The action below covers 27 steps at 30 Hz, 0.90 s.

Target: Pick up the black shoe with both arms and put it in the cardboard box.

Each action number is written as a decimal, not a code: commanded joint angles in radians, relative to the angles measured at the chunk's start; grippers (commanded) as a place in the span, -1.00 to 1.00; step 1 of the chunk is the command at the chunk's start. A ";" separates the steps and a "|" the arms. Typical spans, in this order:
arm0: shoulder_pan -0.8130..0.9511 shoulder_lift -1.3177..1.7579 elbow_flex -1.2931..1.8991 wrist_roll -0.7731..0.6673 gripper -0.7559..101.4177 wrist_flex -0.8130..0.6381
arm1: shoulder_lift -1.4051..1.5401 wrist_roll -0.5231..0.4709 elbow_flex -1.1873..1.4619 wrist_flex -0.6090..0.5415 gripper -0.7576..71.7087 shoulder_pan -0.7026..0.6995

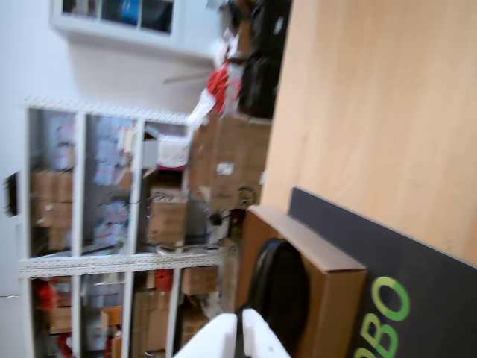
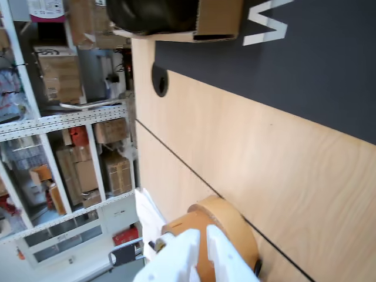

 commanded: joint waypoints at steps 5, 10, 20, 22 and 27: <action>0.048 0.018 0.192 0.018 -0.99 -0.087 | 0.043 -0.012 0.245 -0.089 -0.98 -0.018; 0.058 0.018 0.305 0.035 -0.99 -0.137 | 0.044 -0.006 0.443 -0.156 -0.98 -0.052; 0.052 0.018 0.446 0.048 -0.99 -0.186 | 0.044 0.080 0.785 -0.298 -0.98 -0.124; 0.046 0.018 0.477 0.051 -0.99 -0.204 | 0.044 0.089 0.824 -0.314 -0.98 -0.129; 0.041 0.018 0.491 0.049 -0.99 -0.219 | 0.044 0.115 0.864 -0.331 -0.98 -0.129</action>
